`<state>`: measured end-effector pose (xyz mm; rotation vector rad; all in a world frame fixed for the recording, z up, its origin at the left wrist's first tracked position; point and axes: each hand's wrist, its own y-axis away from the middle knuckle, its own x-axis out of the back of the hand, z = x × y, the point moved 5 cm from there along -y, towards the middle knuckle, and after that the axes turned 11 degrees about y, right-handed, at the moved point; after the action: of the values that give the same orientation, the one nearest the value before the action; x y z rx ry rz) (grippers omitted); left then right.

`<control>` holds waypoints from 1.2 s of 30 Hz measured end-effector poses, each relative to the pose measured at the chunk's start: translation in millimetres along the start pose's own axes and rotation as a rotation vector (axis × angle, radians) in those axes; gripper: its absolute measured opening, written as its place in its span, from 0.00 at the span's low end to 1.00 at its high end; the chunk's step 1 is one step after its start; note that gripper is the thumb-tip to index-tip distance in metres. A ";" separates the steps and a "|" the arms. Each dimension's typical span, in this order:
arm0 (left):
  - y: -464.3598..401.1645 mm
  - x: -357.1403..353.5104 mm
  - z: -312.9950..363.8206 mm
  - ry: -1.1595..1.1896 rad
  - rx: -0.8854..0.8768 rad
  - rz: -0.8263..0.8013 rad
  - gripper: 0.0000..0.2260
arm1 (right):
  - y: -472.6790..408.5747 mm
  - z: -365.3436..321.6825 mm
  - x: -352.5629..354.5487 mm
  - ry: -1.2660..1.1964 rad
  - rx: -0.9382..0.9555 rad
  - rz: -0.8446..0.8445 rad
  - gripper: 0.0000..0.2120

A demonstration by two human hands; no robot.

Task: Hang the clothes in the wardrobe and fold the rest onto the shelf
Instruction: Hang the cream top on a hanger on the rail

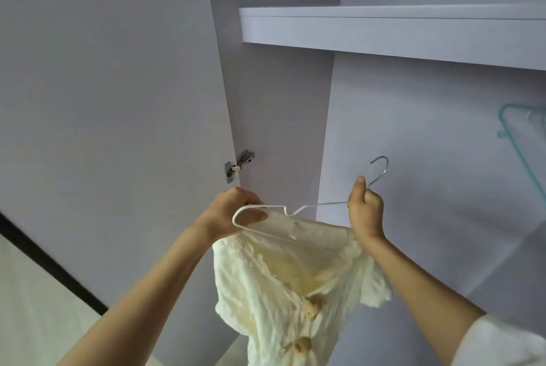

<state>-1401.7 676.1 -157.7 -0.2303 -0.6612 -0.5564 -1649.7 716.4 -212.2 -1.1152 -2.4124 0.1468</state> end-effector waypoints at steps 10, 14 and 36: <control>12.5 13.5 -78.9 -0.436 0.467 0.281 0.12 | -8.6 -35.3 24.4 0.467 0.604 0.272 0.27; 5.7 11.7 -78.6 -0.367 0.493 0.262 0.14 | -4.8 -34.9 14.0 0.690 0.670 0.357 0.26; -2.8 3.6 -35.3 -0.304 0.167 0.121 0.28 | 22.0 -43.0 -43.4 0.614 0.555 -0.245 0.14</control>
<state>-1382.7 659.1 -182.6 -0.1986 -0.9776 -0.3495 -1590.5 694.5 -196.9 -0.5049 -1.7729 0.3169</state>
